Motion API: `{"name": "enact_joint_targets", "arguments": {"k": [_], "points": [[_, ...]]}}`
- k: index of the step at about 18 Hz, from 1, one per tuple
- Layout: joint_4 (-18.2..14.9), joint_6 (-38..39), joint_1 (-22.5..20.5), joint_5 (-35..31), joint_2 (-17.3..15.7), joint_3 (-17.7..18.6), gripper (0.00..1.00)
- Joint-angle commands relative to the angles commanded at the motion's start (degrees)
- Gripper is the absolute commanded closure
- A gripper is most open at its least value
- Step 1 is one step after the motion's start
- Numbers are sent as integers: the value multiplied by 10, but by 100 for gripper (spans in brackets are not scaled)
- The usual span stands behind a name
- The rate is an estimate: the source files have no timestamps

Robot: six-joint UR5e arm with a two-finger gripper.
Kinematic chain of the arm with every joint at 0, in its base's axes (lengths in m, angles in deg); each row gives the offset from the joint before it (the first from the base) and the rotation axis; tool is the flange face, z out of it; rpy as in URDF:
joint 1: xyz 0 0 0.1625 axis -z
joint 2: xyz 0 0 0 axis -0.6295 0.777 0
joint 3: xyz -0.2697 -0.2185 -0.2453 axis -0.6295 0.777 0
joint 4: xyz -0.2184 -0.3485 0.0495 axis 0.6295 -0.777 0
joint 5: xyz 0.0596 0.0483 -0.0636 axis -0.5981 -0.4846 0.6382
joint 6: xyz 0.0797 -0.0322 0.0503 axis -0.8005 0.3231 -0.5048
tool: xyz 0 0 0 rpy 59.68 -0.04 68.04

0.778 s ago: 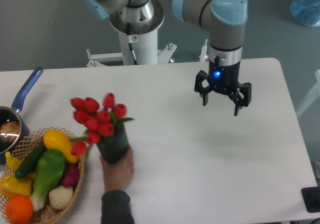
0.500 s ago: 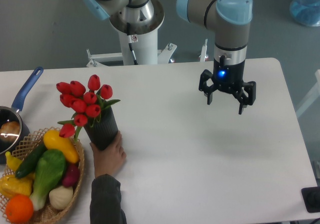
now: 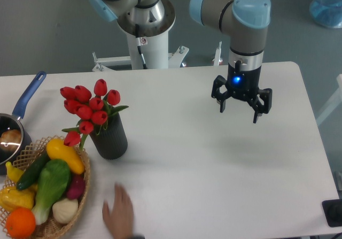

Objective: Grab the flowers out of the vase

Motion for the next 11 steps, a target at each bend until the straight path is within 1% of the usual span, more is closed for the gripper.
{"name": "enact_joint_targets", "arguments": {"k": [3, 4, 8, 11], "points": [[-1, -1, -17, 83, -2, 4, 0], [-1, -2, -20, 98, -7, 10, 0], [-3, 1, -13, 131, -20, 14, 0], [-2, 4, 6, 160, -32, 26, 0]]}}
